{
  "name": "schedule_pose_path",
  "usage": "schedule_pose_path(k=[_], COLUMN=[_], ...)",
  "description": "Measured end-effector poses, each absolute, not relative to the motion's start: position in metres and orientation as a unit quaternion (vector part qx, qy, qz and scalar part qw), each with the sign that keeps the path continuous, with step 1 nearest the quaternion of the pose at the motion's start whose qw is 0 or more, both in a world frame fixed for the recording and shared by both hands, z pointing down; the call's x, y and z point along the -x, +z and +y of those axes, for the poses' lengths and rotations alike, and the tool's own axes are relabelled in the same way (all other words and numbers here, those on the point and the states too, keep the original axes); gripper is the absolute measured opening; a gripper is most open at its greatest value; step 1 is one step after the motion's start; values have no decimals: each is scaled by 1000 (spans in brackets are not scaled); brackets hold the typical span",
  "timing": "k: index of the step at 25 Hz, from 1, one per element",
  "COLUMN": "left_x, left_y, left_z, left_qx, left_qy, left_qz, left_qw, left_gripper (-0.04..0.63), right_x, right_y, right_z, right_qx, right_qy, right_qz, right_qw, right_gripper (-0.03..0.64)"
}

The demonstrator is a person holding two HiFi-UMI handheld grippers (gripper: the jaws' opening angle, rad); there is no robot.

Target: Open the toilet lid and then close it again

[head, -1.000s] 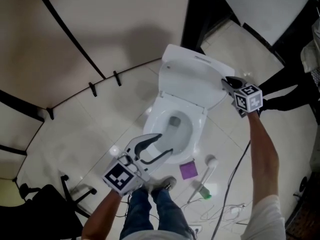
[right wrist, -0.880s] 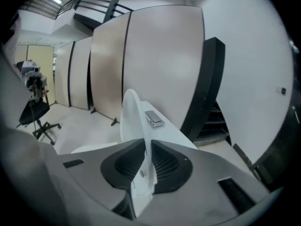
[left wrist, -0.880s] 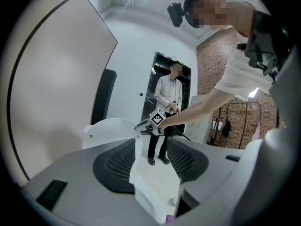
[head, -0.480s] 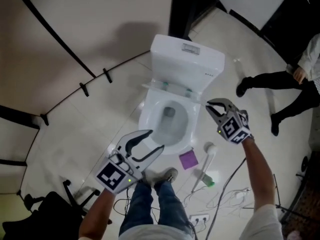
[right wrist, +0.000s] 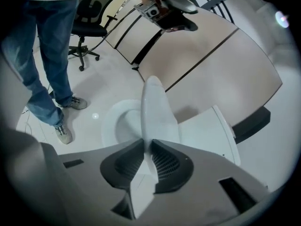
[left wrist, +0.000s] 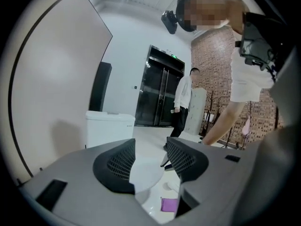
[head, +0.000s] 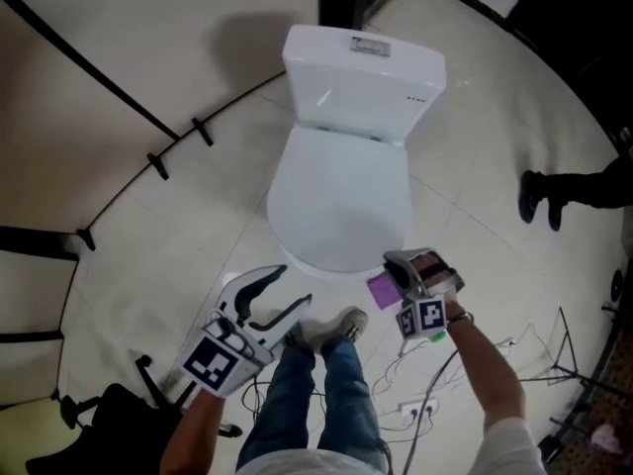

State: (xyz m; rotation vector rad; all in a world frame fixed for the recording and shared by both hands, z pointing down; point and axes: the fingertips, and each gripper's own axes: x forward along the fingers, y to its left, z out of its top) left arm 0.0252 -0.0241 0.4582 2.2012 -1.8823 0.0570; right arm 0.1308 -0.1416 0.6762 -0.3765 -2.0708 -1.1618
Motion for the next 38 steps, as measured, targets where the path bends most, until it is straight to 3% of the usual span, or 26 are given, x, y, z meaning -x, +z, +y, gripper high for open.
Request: schedule_pose_path(k=[4, 7, 9, 18, 25, 30, 38], left_x=[-30, -32, -35, -37, -30, -17, -9], left_y=[484, 496, 503, 516, 517, 491, 397], left_z=[-20, -16, -13, -10, -7, -6, -14], left_qx=[-749, -743, -742, -727, -717, -718, -754], left_qy=[17, 16, 22, 23, 23, 26, 40], left_qz=[-647, -651, -652, -666, -674, -676, -649], left_qw=[142, 151, 156, 167, 175, 163, 99], left_gripper=[204, 204, 204, 204, 204, 204, 204], right_x=[-143, -151, -158, -167, -151, -122, -103], right_y=[737, 777, 798, 856, 832, 754, 504], right_z=[-125, -109, -102, -92, -86, -84, -99], right_qx=[188, 231, 248, 291, 262, 184, 75], right_qy=[-432, -410, -399, -367, -266, -147, -9], right_qz=[-790, -777, -769, -732, -773, -856, -969], right_qw=[393, 418, 434, 495, 512, 459, 235], right_gripper=[76, 231, 280, 282, 282, 282, 282])
